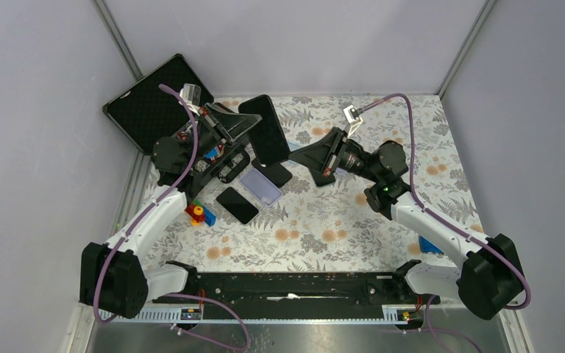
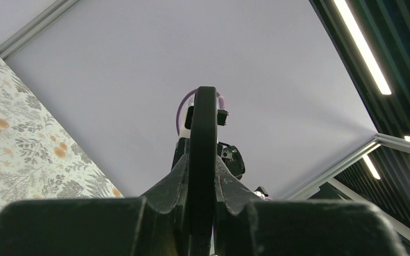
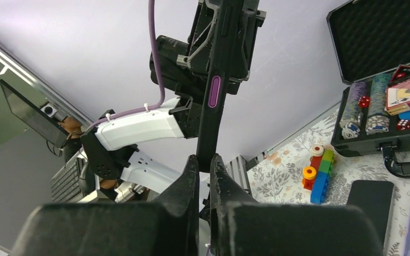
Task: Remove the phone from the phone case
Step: Remove the phone case from the phone.
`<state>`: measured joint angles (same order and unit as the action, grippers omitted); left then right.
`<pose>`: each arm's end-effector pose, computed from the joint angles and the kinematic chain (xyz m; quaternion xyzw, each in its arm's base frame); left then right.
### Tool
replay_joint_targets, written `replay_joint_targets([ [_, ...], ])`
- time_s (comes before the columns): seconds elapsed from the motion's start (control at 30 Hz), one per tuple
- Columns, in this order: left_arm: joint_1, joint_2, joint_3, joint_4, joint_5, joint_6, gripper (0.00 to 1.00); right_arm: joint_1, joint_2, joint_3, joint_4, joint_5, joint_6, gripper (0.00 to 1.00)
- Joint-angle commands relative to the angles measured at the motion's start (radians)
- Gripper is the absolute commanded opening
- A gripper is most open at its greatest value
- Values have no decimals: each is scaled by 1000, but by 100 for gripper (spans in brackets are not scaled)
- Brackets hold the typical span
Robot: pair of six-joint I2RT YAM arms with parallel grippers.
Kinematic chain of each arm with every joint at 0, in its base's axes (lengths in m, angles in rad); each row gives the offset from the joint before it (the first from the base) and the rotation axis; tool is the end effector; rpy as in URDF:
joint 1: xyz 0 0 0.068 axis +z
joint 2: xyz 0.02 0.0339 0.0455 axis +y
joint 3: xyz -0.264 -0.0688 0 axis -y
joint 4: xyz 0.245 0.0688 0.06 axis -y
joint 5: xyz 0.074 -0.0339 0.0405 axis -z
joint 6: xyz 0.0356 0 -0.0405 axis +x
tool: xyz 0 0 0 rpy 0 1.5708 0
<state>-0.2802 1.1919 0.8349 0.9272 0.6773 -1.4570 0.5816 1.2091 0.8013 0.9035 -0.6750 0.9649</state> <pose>0.2423 -0.0929 0.3843 -0.0086 0.5381 -0.7347 0.4129 0.2091 0.1641 0.3668 -0.1872 0.5285 0.6874 0.4616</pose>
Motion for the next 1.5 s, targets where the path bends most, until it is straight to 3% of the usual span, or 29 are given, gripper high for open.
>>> replay_joint_targets([
  [0.0, -2, -23, 25, 151, -15, -139, 0, 3, -1, 35, 66, -43, 8, 0],
  [0.2, -1, 37, 41, 228, 26, -265, 0, 3, 3, 42, 144, -129, 29, 0],
  [0.43, -2, 142, 56, 485, 34, -508, 0, 3, 13, 52, 111, -148, 15, 0],
  [0.8, -2, 113, 66, 463, 41, -491, 0, 2, 14, 94, -162, -24, -89, 0],
  [0.87, -1, 106, 59, 441, 41, -469, 0, 3, 10, 84, -125, -42, -81, 8],
  [1.0, 0, 101, 50, 407, 41, -424, 0, 2, -23, 42, -56, -40, -74, 49],
  [1.1, 1, 96, 43, 368, 41, -382, 0, 3, -56, 10, -23, -18, -84, 66],
  [1.33, -1, 78, 36, 322, 38, -328, 0, 2, -117, -3, 19, 20, -75, 83],
  [1.47, -1, 65, 40, 312, 36, -312, 0, 4, -107, 36, -10, 3, -70, 86],
])
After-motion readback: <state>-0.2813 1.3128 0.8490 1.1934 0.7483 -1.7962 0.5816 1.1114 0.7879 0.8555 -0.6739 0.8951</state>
